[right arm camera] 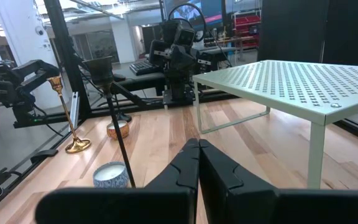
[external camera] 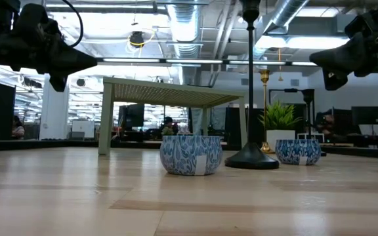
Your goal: Pick & Place candle stick holders
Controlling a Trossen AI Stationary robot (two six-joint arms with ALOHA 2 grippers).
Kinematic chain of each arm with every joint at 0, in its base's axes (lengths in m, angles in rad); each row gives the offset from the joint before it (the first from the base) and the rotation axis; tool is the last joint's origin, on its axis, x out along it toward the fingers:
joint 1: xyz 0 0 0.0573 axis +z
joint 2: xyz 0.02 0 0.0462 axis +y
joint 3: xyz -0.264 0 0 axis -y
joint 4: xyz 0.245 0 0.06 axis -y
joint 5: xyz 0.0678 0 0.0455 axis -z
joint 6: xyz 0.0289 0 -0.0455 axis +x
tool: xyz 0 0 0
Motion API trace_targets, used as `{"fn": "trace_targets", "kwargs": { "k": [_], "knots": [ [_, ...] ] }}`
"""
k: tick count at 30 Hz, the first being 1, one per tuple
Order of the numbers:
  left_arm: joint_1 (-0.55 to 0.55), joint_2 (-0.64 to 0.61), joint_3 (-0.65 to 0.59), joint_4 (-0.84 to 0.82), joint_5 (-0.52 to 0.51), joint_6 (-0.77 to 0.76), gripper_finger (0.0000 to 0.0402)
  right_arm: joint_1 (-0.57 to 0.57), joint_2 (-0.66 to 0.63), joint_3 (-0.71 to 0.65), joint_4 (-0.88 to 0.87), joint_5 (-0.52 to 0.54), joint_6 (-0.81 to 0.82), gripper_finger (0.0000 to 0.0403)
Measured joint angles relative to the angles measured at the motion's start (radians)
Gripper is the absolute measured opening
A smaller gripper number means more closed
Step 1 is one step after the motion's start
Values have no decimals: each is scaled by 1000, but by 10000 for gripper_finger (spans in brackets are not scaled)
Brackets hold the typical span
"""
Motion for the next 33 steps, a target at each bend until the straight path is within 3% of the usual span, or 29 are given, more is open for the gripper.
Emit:
{"fn": "trace_targets", "kwargs": {
  "k": [15, 26, 33],
  "knots": [
    [0, 0, 0, 112, 0, -60, 21, 0, 0, 0, 0, 0, 9, 0],
    [0, 0, 0, 245, 32, -68, 21, 2, 0, 2, 48, 0, 354, 0],
    [0, 0, 0, 434, 35, -220, 21, 2, 0, 9, 83, -1, 462, 0]
  ]
}}
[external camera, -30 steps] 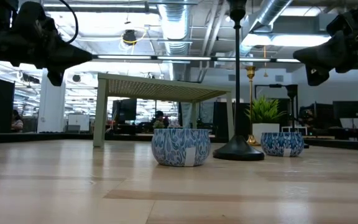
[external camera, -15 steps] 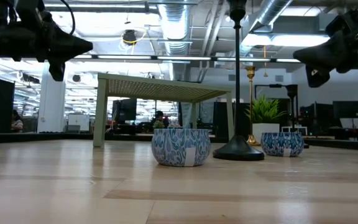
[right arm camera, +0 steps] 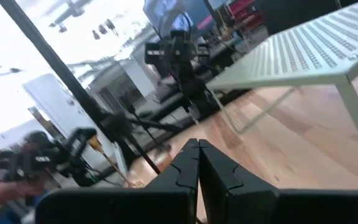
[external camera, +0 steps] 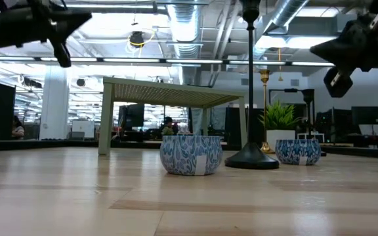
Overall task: Pick & Place candle stick holders
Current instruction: Put the middle black candle holder on the shelf
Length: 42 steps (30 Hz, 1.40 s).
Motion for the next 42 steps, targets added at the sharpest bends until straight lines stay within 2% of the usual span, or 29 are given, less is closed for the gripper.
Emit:
{"fn": "trace_targets", "kwargs": {
  "k": [4, 9, 13, 18, 24, 28, 32, 36, 42],
  "knots": [
    [0, -1, 6, 120, 0, -23, 21, 0, 0, 1, 99, 0, 17, 0],
    [0, 22, 83, 126, -14, -9, 21, 0, 0, 4, 215, -1, -7, 0],
    [0, 98, 164, 126, -13, -6, 21, 0, 0, 27, 244, 1, -86, 0],
    [0, 255, 282, 81, 1, -4, 21, -2, 0, 116, 169, 28, -214, 0],
    [0, 509, 424, -8, 141, 7, 21, -2, 0, 184, 42, 59, -279, 0],
    [-14, 694, 517, -22, 203, 117, 30, -2, 0, 191, 24, 59, -280, 0],
    [-33, 858, 600, -27, 269, 231, 60, -2, 0, 191, 15, 72, -280, 0],
    [-39, 974, 652, -23, 366, 249, 110, -3, 0, 191, 4, 85, -280, 0],
    [-54, 1056, 680, -22, 388, 282, 192, -1, 0, 191, -3, 85, -280, 0]
  ]
}}
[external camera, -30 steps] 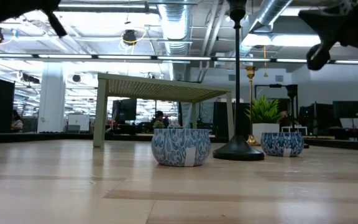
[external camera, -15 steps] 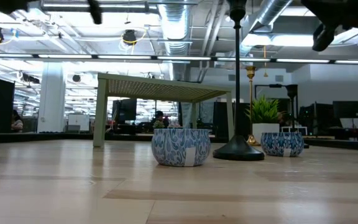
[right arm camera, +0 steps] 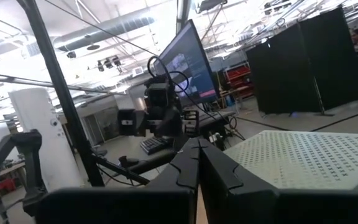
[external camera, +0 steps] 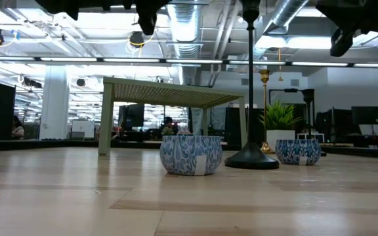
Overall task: Pick & Place candle stick holders
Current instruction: Put the middle black candle holder on the shelf
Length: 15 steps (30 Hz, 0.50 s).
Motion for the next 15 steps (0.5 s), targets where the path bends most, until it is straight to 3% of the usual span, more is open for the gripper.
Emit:
{"fn": "trace_targets", "kwargs": {
  "k": [6, 12, 15],
  "knots": [
    [-47, 44, 61, -10, -28, 98, 231, 1, 0, 0, -6, -4, 1, 0],
    [-66, 100, 167, -247, -46, 157, 233, 1, 0, 0, -6, -5, 17, 0],
    [-66, 132, 194, -268, -63, 156, 233, 1, 0, 0, -6, -5, 17, 0]
  ]
}}
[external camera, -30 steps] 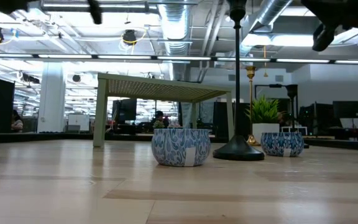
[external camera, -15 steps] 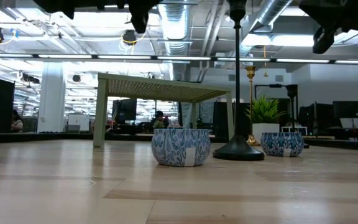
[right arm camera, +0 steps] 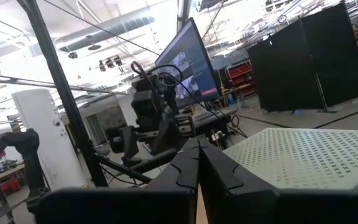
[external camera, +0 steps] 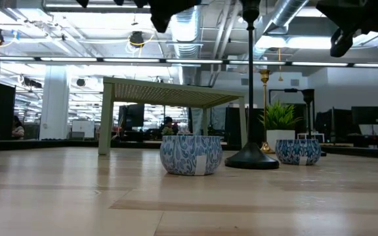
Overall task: Pick & Place candle stick holders
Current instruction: Put the middle black candle holder on the shelf
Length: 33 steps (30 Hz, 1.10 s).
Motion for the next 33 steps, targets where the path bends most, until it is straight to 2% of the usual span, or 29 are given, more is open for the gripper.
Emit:
{"fn": "trace_targets", "kwargs": {
  "k": [4, 8, 13, 19, 26, 33],
  "knots": [
    [-9, 34, 43, -42, -27, -3, 233, 0, 0, 0, -1, -3, 3, 0],
    [-28, 51, 94, -152, -64, -3, 233, 0, 0, 0, -5, -3, 3, 0],
    [-43, 38, 180, -260, -109, -4, 233, 0, 0, 0, -11, -3, 3, 0],
    [-41, 11, 225, -378, -138, -8, 233, 0, 0, 0, -10, -3, 3, 0],
    [-41, 29, 231, -407, -138, 25, 233, 0, 0, 0, -26, -3, 2, 0],
    [-41, 133, 231, -407, -120, 45, 233, 0, 0, 0, -40, -3, 2, 0]
  ]
}}
